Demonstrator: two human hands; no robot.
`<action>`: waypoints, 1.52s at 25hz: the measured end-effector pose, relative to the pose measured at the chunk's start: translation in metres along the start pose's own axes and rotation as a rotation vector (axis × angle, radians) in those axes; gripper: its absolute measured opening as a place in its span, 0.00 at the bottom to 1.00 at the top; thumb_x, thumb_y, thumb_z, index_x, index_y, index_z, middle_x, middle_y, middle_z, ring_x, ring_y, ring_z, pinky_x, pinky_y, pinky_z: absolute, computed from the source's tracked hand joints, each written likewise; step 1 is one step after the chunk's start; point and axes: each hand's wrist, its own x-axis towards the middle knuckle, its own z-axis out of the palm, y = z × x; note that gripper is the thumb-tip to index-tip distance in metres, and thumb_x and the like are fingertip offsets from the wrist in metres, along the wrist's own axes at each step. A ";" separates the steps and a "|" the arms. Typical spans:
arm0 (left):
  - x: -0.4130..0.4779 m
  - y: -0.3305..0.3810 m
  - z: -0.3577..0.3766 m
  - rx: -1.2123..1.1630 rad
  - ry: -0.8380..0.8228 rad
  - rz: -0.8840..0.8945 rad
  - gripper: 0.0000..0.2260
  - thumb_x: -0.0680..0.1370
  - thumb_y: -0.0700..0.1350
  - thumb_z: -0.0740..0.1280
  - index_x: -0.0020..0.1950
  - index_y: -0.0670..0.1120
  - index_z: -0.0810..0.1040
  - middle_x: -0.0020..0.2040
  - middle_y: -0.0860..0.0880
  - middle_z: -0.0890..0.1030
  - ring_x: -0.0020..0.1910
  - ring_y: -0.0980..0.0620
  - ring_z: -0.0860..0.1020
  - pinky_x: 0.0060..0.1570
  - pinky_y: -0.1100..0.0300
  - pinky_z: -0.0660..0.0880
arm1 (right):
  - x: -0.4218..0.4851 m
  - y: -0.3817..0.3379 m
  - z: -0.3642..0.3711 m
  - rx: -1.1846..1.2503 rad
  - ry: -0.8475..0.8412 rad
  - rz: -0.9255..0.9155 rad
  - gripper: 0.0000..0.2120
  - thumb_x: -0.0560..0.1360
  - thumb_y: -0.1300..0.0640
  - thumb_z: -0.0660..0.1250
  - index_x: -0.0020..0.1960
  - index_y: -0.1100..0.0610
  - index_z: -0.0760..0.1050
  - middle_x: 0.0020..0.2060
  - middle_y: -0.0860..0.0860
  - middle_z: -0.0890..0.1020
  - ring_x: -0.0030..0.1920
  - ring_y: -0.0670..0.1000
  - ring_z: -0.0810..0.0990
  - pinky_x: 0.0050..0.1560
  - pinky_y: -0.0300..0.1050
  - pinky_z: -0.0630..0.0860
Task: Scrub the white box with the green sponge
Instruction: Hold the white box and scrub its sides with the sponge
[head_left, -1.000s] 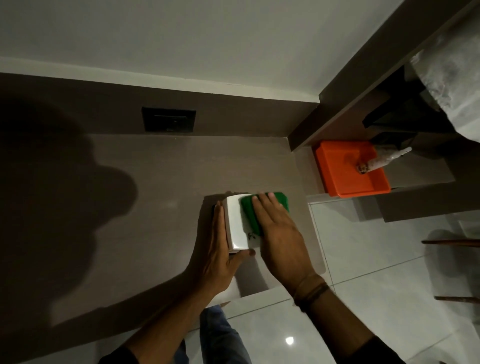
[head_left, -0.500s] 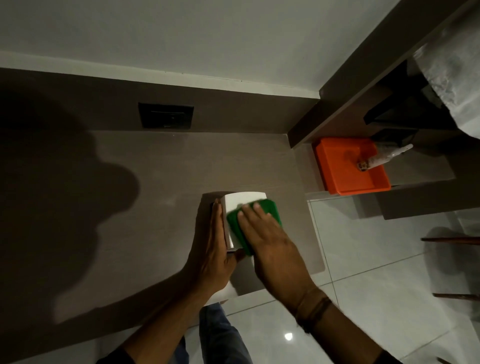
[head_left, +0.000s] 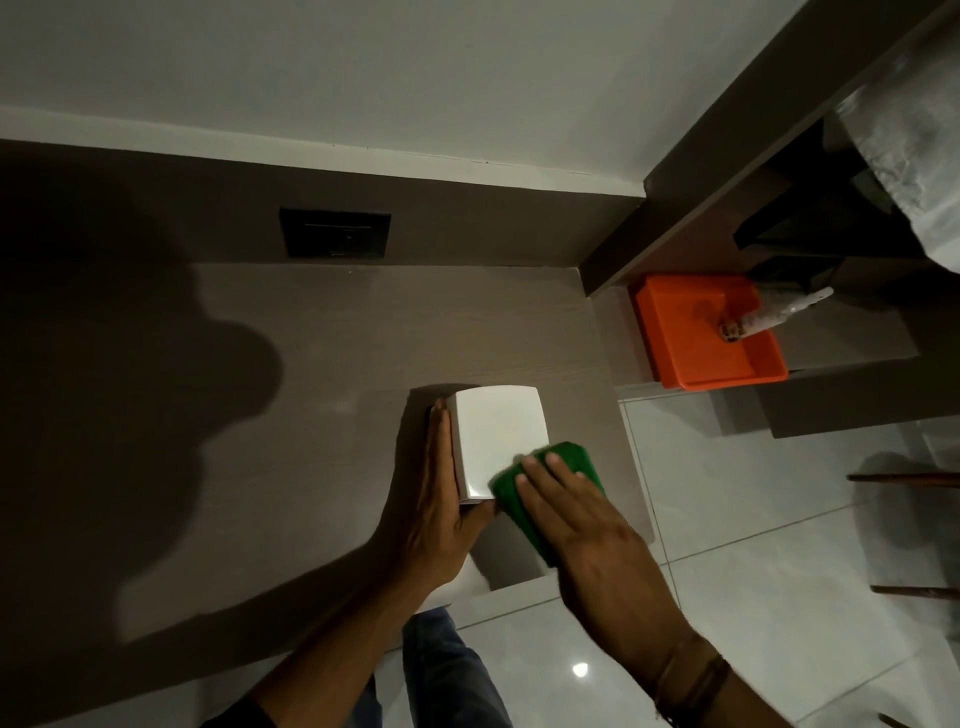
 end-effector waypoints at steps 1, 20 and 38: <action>0.001 0.001 -0.001 0.014 0.017 0.012 0.49 0.78 0.70 0.65 0.85 0.41 0.48 0.82 0.37 0.63 0.80 0.43 0.66 0.78 0.60 0.66 | 0.002 0.009 -0.003 0.010 0.012 0.059 0.46 0.63 0.72 0.75 0.78 0.56 0.64 0.77 0.56 0.70 0.77 0.59 0.66 0.74 0.61 0.63; 0.001 0.014 -0.009 0.031 -0.007 -0.053 0.45 0.78 0.73 0.62 0.85 0.57 0.40 0.85 0.41 0.59 0.83 0.42 0.62 0.76 0.37 0.70 | 0.021 -0.012 -0.003 0.045 0.026 -0.071 0.42 0.65 0.65 0.74 0.77 0.56 0.66 0.77 0.56 0.69 0.77 0.58 0.65 0.73 0.60 0.64; 0.004 0.012 -0.015 0.189 0.023 0.015 0.48 0.78 0.71 0.65 0.85 0.45 0.49 0.83 0.38 0.62 0.82 0.40 0.64 0.74 0.36 0.72 | 0.077 -0.017 -0.009 0.186 0.149 0.076 0.42 0.66 0.64 0.78 0.77 0.57 0.66 0.76 0.58 0.70 0.77 0.60 0.67 0.76 0.58 0.60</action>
